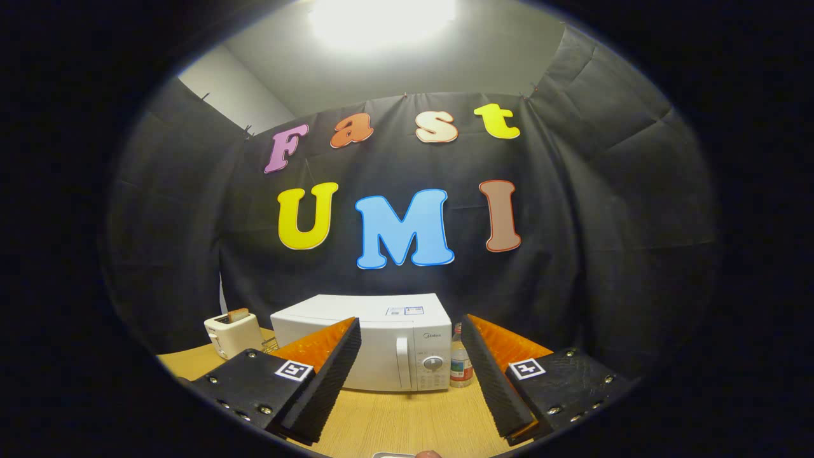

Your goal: Open the microwave, put the food inside, and close the microwave door.

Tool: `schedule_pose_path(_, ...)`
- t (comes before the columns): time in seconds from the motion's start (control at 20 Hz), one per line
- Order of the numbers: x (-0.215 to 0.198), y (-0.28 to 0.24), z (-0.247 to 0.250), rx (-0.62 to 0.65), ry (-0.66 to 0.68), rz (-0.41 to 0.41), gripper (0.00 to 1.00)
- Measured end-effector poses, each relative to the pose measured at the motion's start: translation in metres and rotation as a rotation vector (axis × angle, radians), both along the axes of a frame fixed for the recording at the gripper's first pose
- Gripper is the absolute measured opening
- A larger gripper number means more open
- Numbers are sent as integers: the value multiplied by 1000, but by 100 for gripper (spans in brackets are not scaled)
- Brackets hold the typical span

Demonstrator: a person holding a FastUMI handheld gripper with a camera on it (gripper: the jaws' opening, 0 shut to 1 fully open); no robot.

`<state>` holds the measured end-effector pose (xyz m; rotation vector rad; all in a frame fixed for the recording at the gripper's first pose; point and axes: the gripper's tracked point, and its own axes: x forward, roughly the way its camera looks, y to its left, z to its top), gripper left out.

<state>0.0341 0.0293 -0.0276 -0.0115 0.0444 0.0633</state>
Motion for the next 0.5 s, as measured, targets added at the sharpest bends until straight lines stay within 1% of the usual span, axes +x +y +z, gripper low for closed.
schedule_pose_path(0.5,67,12,-29,26,81,24,96)
